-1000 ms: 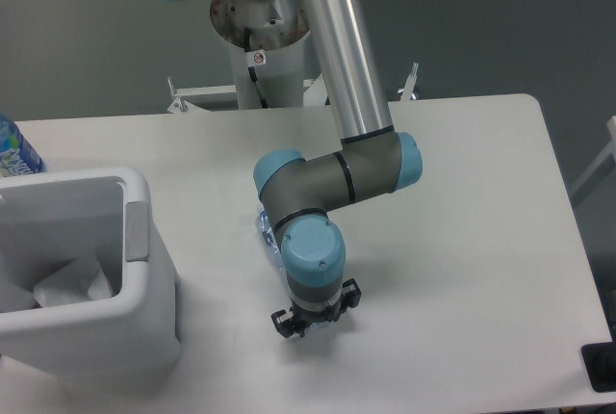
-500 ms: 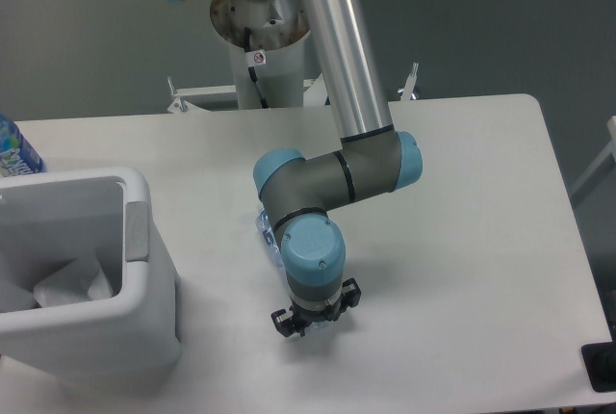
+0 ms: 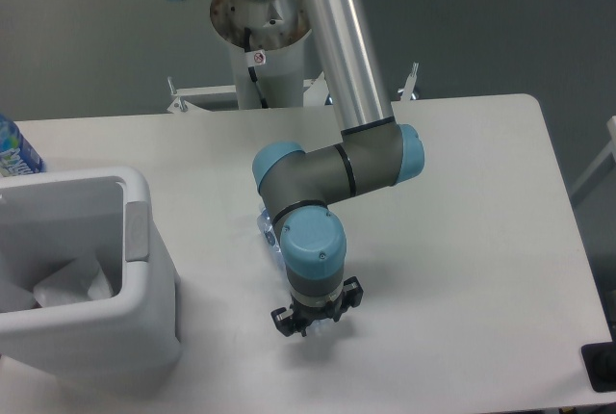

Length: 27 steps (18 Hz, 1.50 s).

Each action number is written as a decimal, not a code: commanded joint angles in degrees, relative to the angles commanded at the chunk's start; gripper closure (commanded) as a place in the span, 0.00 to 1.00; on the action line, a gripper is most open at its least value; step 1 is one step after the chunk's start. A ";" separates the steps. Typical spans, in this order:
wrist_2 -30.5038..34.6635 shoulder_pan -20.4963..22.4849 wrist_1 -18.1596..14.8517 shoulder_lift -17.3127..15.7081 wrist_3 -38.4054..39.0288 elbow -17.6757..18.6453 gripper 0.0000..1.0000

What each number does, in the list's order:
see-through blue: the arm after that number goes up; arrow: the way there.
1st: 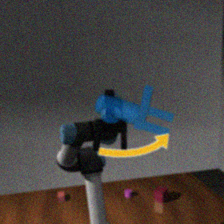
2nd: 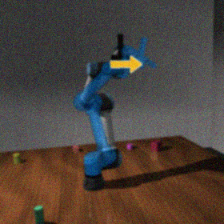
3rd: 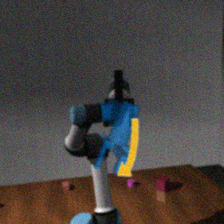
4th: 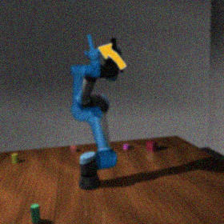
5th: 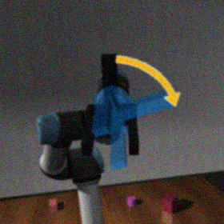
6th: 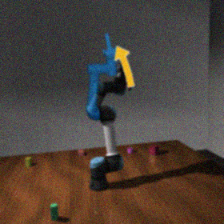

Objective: Place the trash in the trash can
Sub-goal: 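Close the gripper around the bottle's body, then lift the held bottle off the table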

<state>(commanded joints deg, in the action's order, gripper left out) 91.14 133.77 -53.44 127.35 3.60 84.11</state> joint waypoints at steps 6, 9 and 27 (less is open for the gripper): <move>0.00 0.00 -0.18 -0.79 -2.46 -0.88 0.49; -0.17 0.17 0.00 -2.72 -4.65 -2.46 0.49; -7.56 5.71 6.50 -14.05 4.04 -17.67 0.48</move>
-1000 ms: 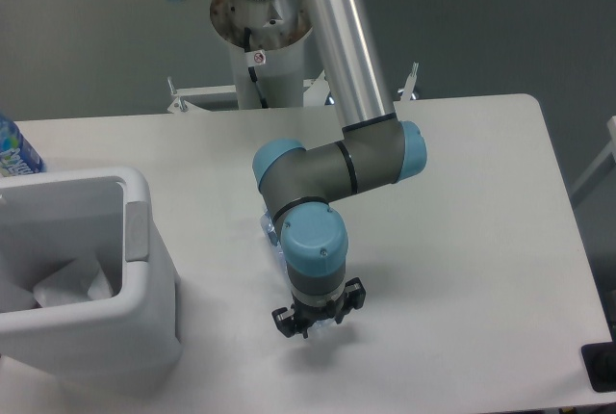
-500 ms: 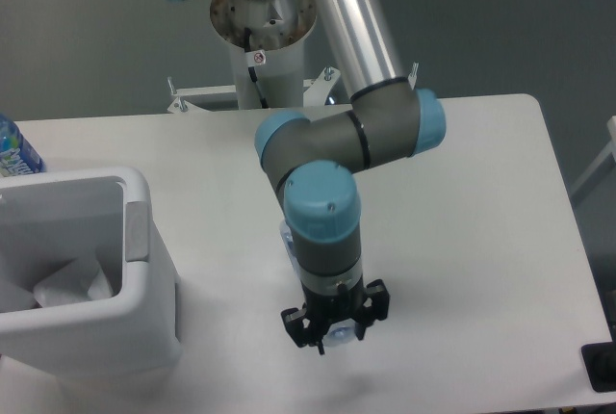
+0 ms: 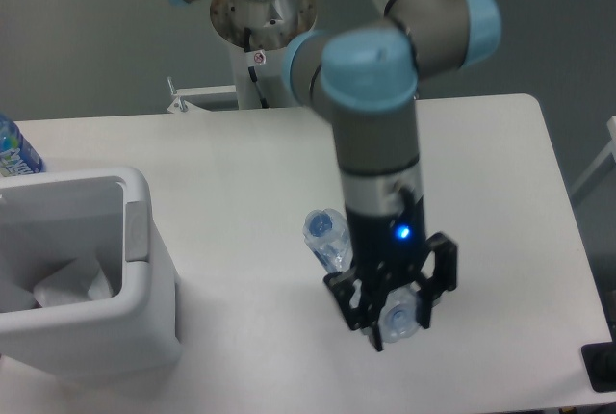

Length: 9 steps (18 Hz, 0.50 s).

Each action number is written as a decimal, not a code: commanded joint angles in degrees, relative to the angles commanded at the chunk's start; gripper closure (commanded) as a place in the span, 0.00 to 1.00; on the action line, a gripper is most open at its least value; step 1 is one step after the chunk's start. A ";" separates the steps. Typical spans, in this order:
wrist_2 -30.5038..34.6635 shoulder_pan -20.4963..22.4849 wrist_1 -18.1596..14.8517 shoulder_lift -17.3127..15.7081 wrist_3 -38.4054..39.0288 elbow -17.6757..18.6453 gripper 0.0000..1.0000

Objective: Place the trash in the trash can
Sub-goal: 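Lift the held bottle off the table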

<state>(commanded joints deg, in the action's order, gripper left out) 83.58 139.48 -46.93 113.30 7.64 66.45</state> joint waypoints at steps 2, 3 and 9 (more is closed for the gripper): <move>-1.13 -0.18 0.09 -1.41 0.53 0.00 0.49; -2.36 -0.18 0.09 -2.11 0.97 0.00 0.49; -3.52 -2.63 1.31 -4.58 0.62 -0.44 0.48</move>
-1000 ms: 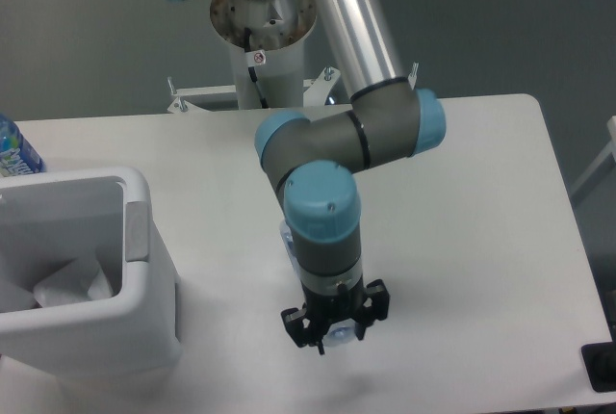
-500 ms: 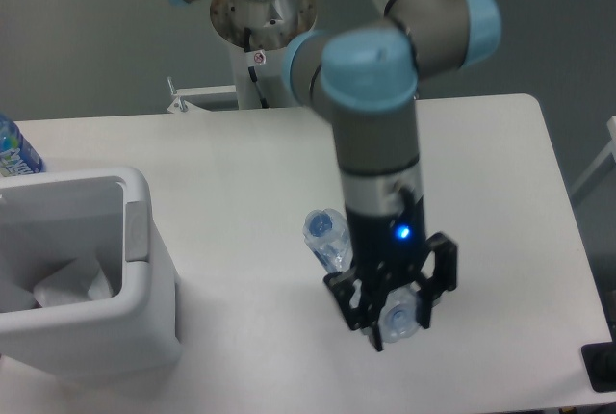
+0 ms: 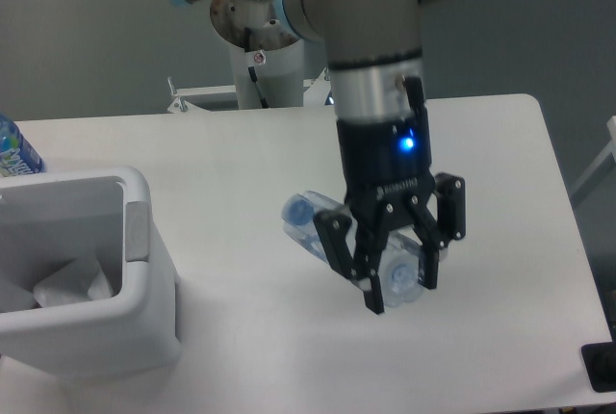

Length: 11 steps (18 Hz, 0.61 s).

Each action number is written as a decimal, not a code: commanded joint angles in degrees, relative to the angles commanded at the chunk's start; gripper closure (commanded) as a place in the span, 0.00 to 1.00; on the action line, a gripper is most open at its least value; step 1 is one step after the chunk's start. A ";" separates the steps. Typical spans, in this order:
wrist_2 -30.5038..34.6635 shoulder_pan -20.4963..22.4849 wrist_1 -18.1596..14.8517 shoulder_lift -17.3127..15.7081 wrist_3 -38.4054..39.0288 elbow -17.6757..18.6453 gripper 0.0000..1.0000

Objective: Place the trash in the trash can
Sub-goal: 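Lift the held bottle off the table, then carry the bottle over the white bin and lower it inside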

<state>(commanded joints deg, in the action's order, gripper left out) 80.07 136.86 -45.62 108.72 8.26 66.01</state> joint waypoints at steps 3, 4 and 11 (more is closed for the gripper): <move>0.00 -2.99 2.46 -0.79 -0.18 0.00 0.48; 0.00 -4.22 2.90 -1.05 -0.53 0.00 0.48; 0.18 -13.53 3.35 -1.32 -1.06 0.09 0.49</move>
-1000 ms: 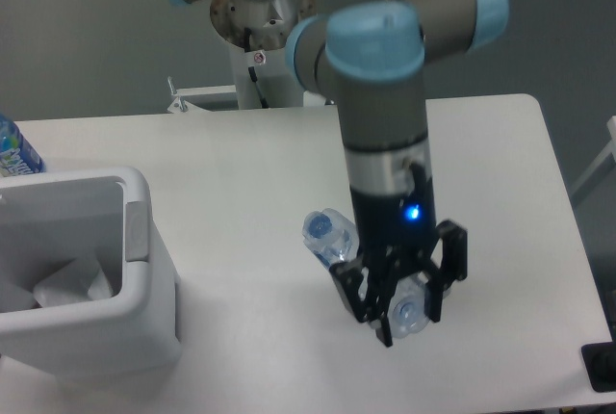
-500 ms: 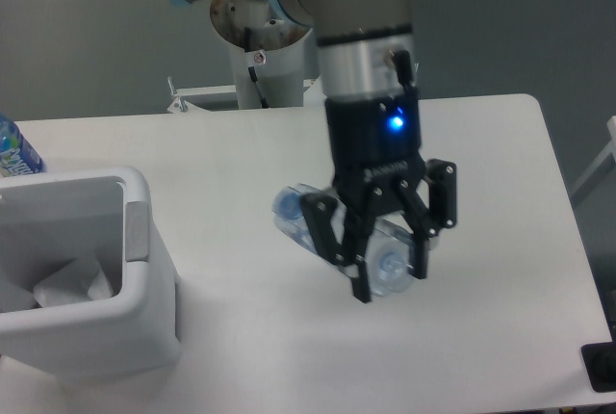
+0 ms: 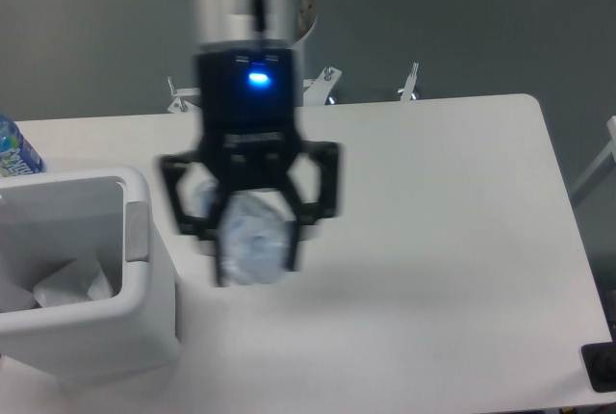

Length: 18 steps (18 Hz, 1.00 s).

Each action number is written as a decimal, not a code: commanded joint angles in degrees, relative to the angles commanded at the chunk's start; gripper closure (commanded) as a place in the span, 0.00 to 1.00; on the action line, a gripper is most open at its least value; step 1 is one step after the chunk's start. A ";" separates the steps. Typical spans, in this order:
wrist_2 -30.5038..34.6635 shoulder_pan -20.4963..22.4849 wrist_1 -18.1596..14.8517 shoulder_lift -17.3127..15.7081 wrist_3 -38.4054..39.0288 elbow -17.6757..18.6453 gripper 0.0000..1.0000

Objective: Place the trash in the trash can
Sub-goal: 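Carry the bottle over the white bin and lower it inside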

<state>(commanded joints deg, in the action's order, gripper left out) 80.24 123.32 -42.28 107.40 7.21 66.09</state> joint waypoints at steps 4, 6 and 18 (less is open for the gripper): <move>0.00 -4.05 0.00 0.09 0.26 0.70 0.49; 0.00 -5.28 0.00 0.44 0.09 0.97 0.48; -0.09 -8.45 0.00 3.78 -0.78 1.58 0.36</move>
<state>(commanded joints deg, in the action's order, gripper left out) 80.16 114.87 -42.28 111.18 6.42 67.67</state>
